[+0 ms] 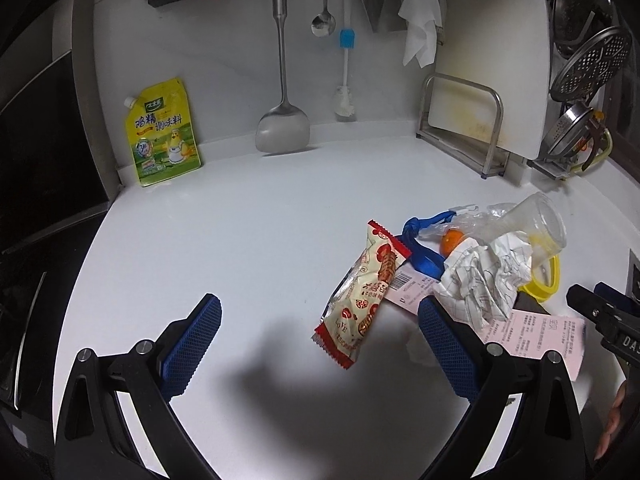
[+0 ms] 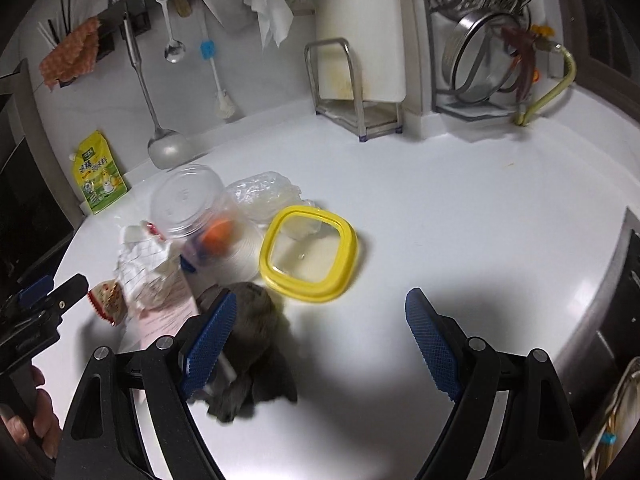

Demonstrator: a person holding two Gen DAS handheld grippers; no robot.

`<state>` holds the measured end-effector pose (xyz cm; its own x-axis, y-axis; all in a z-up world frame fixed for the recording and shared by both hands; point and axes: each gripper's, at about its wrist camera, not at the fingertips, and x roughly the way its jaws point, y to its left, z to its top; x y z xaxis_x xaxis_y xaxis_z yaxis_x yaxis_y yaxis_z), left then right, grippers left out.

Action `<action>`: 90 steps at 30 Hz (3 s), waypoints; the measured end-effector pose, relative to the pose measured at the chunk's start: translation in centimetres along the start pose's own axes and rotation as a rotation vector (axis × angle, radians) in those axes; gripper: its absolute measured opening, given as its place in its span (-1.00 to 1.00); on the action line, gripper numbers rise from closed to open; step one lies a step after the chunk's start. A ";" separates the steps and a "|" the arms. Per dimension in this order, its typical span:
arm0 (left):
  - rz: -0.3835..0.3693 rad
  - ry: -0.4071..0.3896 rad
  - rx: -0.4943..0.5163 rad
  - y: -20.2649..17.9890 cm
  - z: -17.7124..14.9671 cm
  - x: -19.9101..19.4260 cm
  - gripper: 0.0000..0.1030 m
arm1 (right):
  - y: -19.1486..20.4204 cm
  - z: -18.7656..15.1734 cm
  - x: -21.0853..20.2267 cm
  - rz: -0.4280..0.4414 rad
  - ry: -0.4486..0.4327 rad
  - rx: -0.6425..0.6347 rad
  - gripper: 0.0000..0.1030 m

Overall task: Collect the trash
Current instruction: 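Move both open grippers toward the trash pile on the counter, then grasp the red-and-white snack wrapper with the left gripper while the right grasps the yellow lid, then carry the wrapper and yellow lid in both grippers over the grey bin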

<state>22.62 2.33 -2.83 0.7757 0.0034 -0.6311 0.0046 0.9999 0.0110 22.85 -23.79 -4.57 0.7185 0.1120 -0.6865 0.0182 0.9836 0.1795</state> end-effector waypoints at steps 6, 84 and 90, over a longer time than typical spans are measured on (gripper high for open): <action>0.011 0.020 0.021 -0.2 0.1 1.6 0.88 | 0.6 0.9 2.0 0.010 0.026 -0.016 0.60; -0.148 0.022 0.037 -1.3 -8.1 -11.2 -0.45 | 0.6 -10.6 -12.6 0.034 -0.069 0.057 0.37; -0.172 0.011 0.080 -2.7 -10.7 -14.1 -0.45 | 1.1 -14.0 -15.5 0.040 -0.068 0.071 0.37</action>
<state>4.92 -0.27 -2.23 0.7525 -0.1670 -0.6370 0.1872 0.9817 -0.0363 1.99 -22.46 -3.58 0.7650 0.1386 -0.6290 0.0364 0.9657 0.2570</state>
